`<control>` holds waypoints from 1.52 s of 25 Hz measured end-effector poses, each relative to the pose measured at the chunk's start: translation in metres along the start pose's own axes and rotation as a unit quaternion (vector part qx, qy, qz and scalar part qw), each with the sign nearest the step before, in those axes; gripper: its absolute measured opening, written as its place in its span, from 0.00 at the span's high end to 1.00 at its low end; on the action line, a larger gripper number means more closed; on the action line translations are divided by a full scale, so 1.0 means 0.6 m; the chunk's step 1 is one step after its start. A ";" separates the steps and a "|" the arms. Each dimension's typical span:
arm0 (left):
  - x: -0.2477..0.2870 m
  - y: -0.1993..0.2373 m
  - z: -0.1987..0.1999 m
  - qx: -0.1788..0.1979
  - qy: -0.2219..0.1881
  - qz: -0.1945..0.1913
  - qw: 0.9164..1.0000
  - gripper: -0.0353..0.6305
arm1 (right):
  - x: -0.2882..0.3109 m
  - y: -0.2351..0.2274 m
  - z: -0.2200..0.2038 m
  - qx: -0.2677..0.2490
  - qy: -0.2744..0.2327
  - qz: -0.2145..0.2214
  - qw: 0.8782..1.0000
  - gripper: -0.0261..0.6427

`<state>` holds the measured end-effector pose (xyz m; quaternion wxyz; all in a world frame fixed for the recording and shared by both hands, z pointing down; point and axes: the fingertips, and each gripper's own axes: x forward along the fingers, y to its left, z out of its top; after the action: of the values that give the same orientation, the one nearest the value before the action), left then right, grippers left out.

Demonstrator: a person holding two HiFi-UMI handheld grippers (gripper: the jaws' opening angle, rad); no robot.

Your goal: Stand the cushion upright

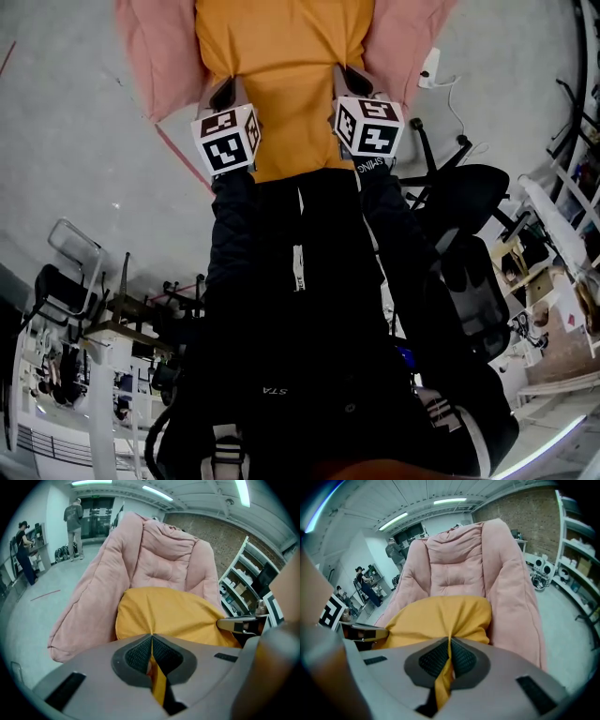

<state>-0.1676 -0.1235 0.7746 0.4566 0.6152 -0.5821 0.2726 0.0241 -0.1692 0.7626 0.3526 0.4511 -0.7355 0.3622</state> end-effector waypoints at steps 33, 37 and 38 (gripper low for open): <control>-0.152 -0.073 0.613 0.059 -0.327 -0.017 0.943 0.94 | -0.159 0.007 0.588 -0.039 -0.347 -0.068 0.934 0.94; -0.084 -0.064 0.661 0.078 -0.334 -0.021 0.939 0.94 | -0.091 -0.017 0.624 -0.041 -0.353 -0.078 0.932 0.94; -0.060 -0.059 0.660 0.085 -0.325 -0.021 0.942 0.94 | -0.068 -0.024 0.621 -0.044 -0.342 -0.079 0.935 0.94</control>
<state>-0.2172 -0.4584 0.5627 0.1942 0.7190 -0.6602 0.0968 -0.0204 -0.4741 0.5491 0.1269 0.5885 -0.7887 0.1240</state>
